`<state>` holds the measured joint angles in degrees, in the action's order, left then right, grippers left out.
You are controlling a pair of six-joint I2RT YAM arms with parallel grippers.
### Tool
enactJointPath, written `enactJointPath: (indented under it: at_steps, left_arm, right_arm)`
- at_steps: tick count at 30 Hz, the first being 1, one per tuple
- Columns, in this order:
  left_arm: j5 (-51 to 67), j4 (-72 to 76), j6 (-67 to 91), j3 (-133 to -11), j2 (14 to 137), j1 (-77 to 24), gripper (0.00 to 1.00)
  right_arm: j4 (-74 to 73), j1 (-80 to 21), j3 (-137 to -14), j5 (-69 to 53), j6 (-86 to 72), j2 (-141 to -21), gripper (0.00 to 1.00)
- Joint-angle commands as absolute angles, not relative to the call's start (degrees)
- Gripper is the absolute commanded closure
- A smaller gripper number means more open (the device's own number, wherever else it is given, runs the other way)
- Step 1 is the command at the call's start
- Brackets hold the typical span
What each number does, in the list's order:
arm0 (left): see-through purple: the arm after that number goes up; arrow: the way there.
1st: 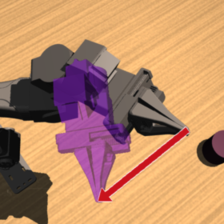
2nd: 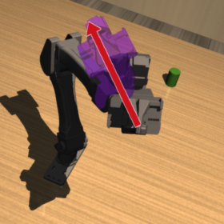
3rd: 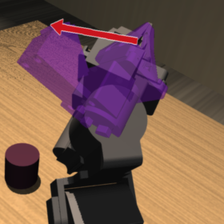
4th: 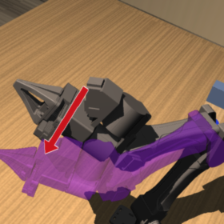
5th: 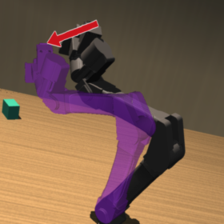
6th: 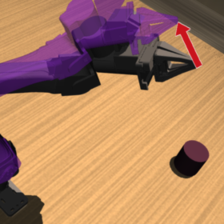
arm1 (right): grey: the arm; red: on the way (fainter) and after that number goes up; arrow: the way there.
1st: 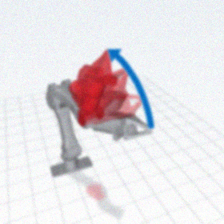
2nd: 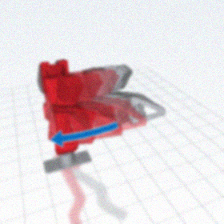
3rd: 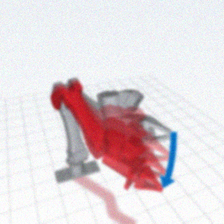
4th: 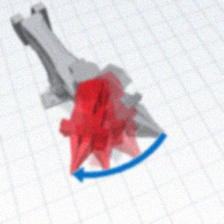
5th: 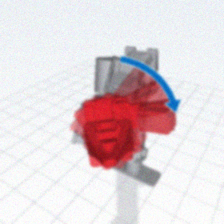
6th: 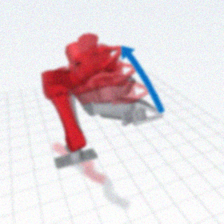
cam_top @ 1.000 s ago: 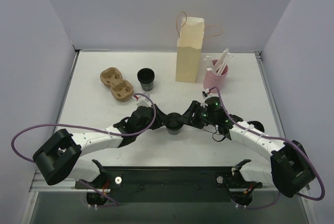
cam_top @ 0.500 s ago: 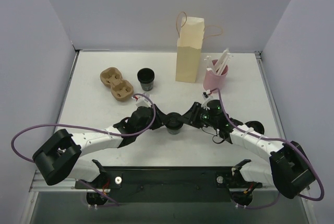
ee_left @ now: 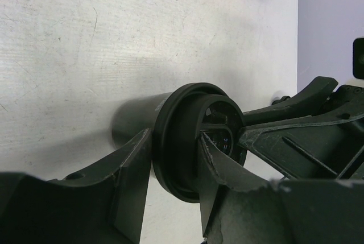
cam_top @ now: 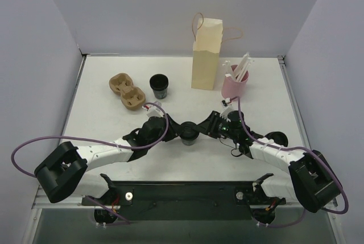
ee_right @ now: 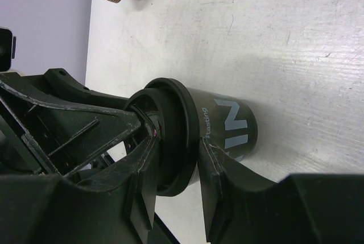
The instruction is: Pack the takeout coffee
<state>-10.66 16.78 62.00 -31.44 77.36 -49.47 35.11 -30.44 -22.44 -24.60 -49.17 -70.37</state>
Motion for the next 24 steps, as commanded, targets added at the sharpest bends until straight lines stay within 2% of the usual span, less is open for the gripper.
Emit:
enactJointPath:
  at_steps: [1,5,11,14,17,18,20,23,24]
  left_arm:
    - [-9.0,-4.1,58.7,-26.4,81.2,-50.8,0.55]
    - [-9.1,-4.3,59.1,-26.2,80.9,-51.1,0.55]
    - [-9.3,-3.7,59.8,-25.7,81.4,-51.2,0.55]
    - [-9.3,-3.3,60.0,-25.4,81.6,-51.3,0.56]
    - [-9.8,-3.7,60.3,-25.4,81.4,-51.5,0.56]
    - [-9.8,-4.0,60.4,-25.4,81.5,-51.5,0.55]
    - [-10.0,-4.1,60.5,-25.5,81.5,-51.6,0.55]
    - [-10.1,-4.2,60.6,-25.7,81.6,-51.5,0.56]
    - [-10.2,-4.2,60.8,-25.7,81.8,-51.6,0.56]
  right_arm:
    - [30.3,-30.7,-19.6,-23.2,-43.7,-73.8,0.78]
    - [29.9,-30.3,-21.1,-23.8,-42.5,-75.1,0.78]
    - [32.6,-30.1,-21.2,-25.8,-41.1,-77.3,0.85]
    - [33.0,-29.7,-21.6,-27.1,-41.0,-78.1,0.86]
    - [30.8,-29.3,-23.5,-28.4,-41.9,-76.8,0.8]
    - [29.2,-29.3,-24.2,-28.1,-42.1,-74.9,0.74]
    - [23.1,-29.3,-27.1,-26.7,-42.2,-72.8,0.7]
    - [16.7,-29.3,-30.7,-25.3,-42.3,-69.0,0.52]
    - [15.3,-29.3,-31.5,-25.0,-42.1,-67.4,0.49]
